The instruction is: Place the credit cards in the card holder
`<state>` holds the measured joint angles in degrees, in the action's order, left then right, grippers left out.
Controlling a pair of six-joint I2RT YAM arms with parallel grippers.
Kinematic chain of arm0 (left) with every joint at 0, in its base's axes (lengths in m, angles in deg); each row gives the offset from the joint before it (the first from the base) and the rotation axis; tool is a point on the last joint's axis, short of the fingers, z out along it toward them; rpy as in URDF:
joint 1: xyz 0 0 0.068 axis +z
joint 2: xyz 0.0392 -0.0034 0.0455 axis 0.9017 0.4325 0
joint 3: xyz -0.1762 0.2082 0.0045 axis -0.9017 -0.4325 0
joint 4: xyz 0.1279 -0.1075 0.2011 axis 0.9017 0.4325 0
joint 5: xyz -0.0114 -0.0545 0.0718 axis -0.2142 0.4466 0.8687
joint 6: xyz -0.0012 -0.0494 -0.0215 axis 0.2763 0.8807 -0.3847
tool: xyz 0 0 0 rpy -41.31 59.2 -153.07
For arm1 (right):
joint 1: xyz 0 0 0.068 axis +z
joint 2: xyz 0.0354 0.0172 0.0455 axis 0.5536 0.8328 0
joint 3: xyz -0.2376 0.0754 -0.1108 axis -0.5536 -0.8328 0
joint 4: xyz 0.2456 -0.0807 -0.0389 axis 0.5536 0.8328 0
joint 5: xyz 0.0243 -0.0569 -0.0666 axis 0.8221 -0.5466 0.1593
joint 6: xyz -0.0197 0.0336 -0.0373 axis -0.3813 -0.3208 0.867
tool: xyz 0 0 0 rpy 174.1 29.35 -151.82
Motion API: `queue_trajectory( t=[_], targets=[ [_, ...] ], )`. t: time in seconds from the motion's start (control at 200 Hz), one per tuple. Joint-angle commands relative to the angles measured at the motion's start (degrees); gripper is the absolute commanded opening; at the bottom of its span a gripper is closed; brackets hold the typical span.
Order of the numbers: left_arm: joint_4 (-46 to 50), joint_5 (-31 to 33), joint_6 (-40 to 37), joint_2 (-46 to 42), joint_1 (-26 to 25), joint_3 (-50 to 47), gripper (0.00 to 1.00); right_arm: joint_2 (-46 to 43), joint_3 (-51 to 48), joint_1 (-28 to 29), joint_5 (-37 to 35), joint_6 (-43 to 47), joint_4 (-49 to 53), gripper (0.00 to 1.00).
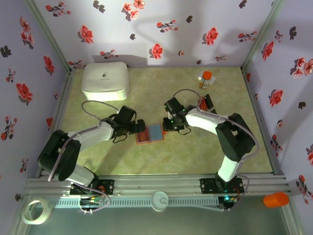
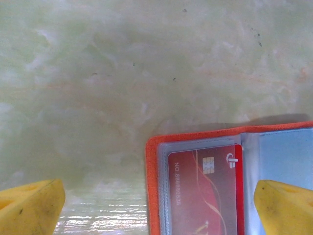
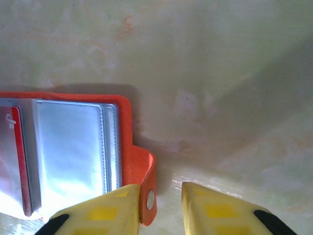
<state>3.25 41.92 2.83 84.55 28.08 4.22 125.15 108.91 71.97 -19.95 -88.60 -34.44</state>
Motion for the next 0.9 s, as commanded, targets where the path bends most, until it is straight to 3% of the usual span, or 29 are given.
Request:
queue_trajectory(
  t=[0.0,0.145,0.4,0.5,0.585,0.895],
  targets=[
    [-2.0,-1.2,1.1,1.3,-0.4,1.3,1.0,1.2,-1.3,-0.3,0.3,-0.7,-1.0,0.12],
    [-4.1,-2.1,1.7,2.3,-0.6,1.0,1.0,1.6,-2.5,-0.3,0.7,-0.9,-2.0,0.01],
    [-7.1,-3.2,2.9,4.3,-1.0,0.9,1.0,1.7,-3.6,-0.3,1.2,-1.2,-2.7,0.0],
    [-7.1,-3.2,2.8,4.2,-1.1,1.1,1.0,0.4,-3.4,-0.3,1.3,-1.2,-2.0,0.13],
    [-7.0,-3.2,2.5,3.8,-1.1,1.1,1.0,-1.7,-2.6,-0.3,1.4,-1.3,-0.6,0.18],
    [-6.4,-2.6,2.6,1.9,-1.1,0.9,1.0,-5.8,-0.3,0.3,5.2,-3.4,-0.3,0.17]
  ],
)
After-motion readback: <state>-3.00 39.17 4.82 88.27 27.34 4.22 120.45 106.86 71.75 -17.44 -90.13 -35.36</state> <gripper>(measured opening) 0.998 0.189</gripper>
